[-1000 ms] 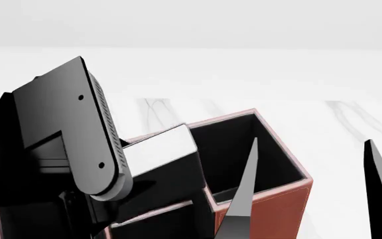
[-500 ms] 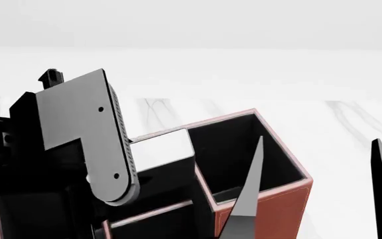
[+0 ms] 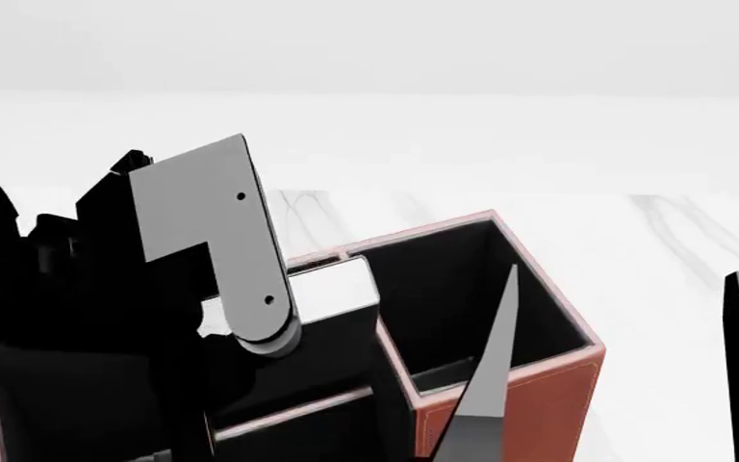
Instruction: Pick up the book and place it in the front compartment of the caddy.
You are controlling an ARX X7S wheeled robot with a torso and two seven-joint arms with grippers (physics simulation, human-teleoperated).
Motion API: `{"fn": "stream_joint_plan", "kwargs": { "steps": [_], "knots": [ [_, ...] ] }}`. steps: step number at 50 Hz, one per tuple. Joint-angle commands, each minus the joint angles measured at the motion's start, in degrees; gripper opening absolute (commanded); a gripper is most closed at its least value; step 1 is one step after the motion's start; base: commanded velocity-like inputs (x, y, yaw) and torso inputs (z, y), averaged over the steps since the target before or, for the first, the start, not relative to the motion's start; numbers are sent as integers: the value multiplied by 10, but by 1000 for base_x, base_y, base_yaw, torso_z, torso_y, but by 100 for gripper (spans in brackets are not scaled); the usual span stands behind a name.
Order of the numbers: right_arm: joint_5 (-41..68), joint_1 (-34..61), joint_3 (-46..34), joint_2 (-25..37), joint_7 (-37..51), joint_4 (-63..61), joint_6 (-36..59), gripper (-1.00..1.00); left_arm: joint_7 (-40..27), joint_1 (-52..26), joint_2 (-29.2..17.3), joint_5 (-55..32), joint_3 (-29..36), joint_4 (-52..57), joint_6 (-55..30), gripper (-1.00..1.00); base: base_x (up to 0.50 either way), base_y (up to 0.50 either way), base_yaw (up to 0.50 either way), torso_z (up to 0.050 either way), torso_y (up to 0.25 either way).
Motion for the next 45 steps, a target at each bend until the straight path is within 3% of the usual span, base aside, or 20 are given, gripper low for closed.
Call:
{"fn": "stream_joint_plan", "kwargs": {
  "steps": [1, 45],
  "knots": [
    [4, -2, 15, -10, -22, 4, -13, 100, 35, -3, 12, 75, 19, -39, 10, -100, 0, 0, 0, 0, 10],
    [4, -1, 5, -10, -23, 23, -23, 100, 55, 85, 20, 172, 65, -127, 144, -100, 0, 0, 0, 0, 1]
  ]
}}
